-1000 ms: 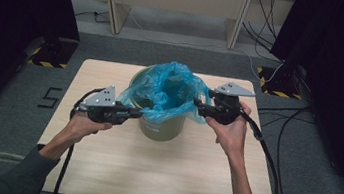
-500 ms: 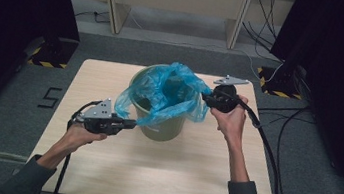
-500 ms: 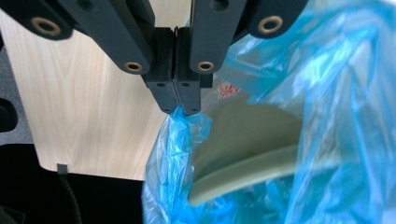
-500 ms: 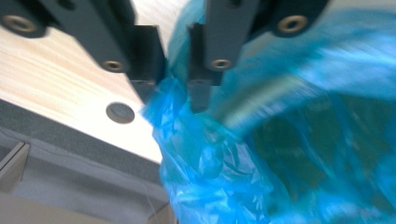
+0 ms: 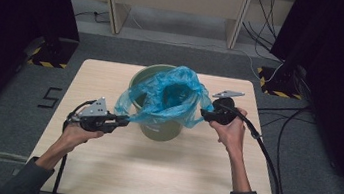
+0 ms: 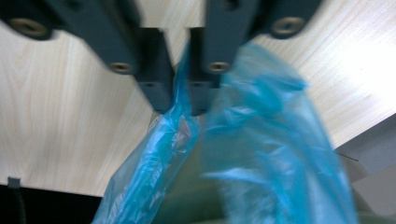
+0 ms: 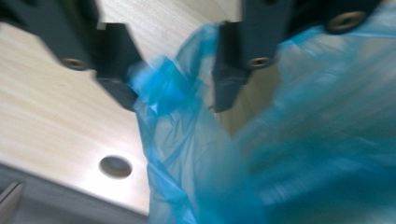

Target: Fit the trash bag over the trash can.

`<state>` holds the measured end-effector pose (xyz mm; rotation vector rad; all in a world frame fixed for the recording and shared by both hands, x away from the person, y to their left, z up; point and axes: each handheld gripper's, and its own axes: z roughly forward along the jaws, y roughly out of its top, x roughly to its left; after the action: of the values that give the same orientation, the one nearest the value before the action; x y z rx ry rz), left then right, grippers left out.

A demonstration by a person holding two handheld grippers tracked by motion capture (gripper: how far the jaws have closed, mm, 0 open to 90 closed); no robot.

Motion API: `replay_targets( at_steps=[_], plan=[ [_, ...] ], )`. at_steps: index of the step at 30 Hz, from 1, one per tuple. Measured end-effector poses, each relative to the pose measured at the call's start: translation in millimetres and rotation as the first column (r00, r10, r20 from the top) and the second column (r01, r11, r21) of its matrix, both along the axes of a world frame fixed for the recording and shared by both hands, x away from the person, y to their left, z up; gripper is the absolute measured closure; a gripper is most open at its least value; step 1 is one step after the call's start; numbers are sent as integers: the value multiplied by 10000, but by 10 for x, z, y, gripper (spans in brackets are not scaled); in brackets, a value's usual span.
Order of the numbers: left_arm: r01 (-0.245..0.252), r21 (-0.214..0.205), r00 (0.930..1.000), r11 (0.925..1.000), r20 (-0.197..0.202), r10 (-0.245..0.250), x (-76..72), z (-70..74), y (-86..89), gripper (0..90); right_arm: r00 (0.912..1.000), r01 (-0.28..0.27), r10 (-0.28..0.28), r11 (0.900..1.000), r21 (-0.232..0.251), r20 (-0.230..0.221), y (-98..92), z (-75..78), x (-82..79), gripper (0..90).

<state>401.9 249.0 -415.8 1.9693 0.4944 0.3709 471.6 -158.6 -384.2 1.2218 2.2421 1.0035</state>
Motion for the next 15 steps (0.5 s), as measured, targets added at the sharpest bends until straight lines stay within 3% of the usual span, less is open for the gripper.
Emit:
replay_targets(
  at_steps=[5,6,9,12,15],
  plan=[
    [85,-355,9998,9993,196,-78,-140,252,54,491,9957,32,-83,9984,556,922,-40,334,-240,404],
    [71,-442,9998,9990,196,-62,-159,306,64,439,9910,1,-104,9971,767,1332,-39,460,-308,395],
    [54,-797,9997,9968,260,-33,-175,449,105,407,9860,-123,-42,9951,979,1665,-24,567,-347,393],
    [-463,-973,9982,9942,337,497,-98,575,121,378,9814,-253,53,9945,1019,1917,46,676,-301,397],
    [-1281,-1031,9903,9864,406,1329,82,636,110,358,9828,-341,150,9943,1015,1839,117,702,-164,424]
  ],
)
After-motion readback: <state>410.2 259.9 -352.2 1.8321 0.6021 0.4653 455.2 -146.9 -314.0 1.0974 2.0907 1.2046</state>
